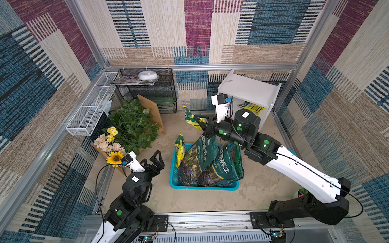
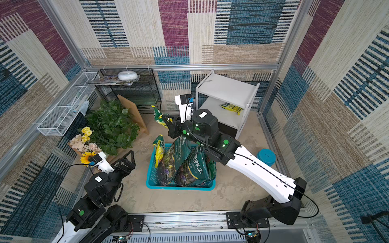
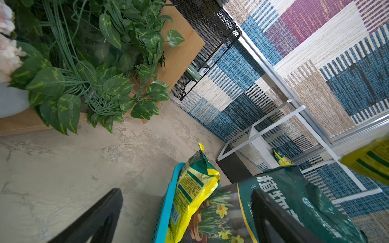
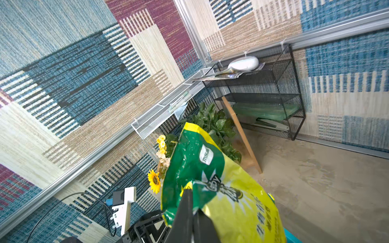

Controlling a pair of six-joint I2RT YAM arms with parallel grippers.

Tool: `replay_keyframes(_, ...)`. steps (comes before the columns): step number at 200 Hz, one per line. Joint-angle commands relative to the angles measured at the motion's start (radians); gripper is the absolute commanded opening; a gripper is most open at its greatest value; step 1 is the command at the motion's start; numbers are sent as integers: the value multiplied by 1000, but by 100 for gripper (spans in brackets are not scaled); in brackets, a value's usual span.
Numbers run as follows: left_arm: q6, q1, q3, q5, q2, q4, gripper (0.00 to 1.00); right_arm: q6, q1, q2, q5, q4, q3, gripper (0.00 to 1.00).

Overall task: Take down the fertilizer bag from the shelf
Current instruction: Place the fertilizer bag in the storage box.

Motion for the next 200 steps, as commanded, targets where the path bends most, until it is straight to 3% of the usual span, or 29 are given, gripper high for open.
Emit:
replay_keyframes(1, -6, 0, 5, -29, -2, -9, 99, -6, 96, -27, 204, 182, -91, 0)
replay_keyframes(25, -6, 0, 6, -39, -8, -18, 99, 51, 178, -59, 357, 312, -233, 0)
replay_keyframes(53, -6, 1, 3, -41, -16, -18, 99, 116, 208, -80, 408, 473, -383, 0)
replay_keyframes(116, -5, 0, 5, -46, -18, -22, 99, 221, 270, 40, 431, 519, -395, 0)
replay_keyframes(200, -7, -1, 5, -46, -24, -25, 99, 344, 334, 178, 573, 656, -480, 0)
